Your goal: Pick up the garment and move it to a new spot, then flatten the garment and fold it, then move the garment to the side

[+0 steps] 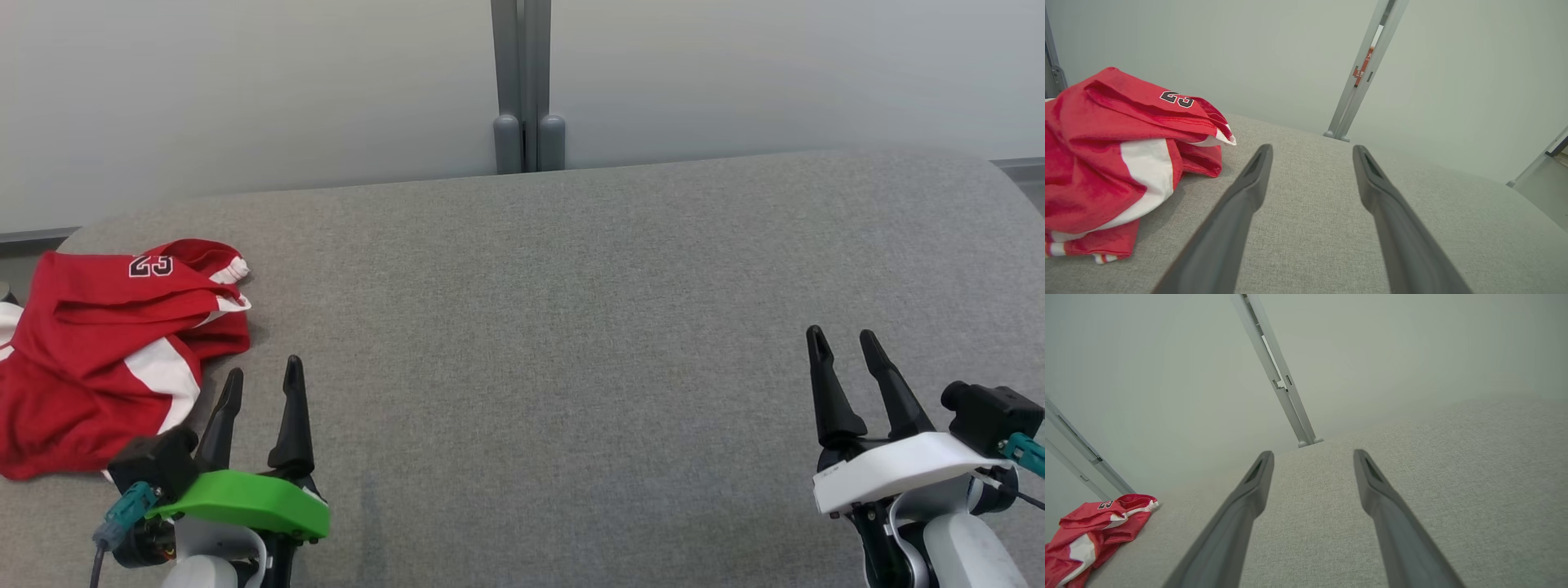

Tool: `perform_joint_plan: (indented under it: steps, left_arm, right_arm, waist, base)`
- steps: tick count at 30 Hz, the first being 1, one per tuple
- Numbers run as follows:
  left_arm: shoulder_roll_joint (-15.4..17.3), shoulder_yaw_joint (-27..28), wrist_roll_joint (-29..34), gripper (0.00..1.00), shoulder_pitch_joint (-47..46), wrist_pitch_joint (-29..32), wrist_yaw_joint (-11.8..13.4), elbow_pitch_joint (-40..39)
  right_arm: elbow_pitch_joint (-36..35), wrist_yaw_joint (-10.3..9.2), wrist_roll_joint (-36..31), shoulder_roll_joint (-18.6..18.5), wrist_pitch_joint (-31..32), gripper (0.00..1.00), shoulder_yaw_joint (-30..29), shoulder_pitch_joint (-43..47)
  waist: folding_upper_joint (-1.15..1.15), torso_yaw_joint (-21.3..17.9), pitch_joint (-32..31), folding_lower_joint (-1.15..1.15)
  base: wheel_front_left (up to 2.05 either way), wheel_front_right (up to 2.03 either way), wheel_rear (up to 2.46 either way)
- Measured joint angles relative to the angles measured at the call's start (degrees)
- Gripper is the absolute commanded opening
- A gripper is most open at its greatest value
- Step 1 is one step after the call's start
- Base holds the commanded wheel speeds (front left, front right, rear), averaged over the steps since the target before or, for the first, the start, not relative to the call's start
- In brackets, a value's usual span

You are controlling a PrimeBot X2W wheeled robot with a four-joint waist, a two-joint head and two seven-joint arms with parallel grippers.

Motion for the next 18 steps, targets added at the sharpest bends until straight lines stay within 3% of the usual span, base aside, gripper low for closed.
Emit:
perform_joint_plan:
  steps: [18]
  left_arm:
    - [0.1,-0.7,7.6,1.00,-0.5,-2.7,0.5,2.3]
  right_arm:
    - [1.2,0.09,-7.3,-0.3,-2.7,1.00,1.1,0.6]
  waist:
    - [0.00,0.0,-0.1,0.00]
  base:
    - [0.00,0.00,0.00]
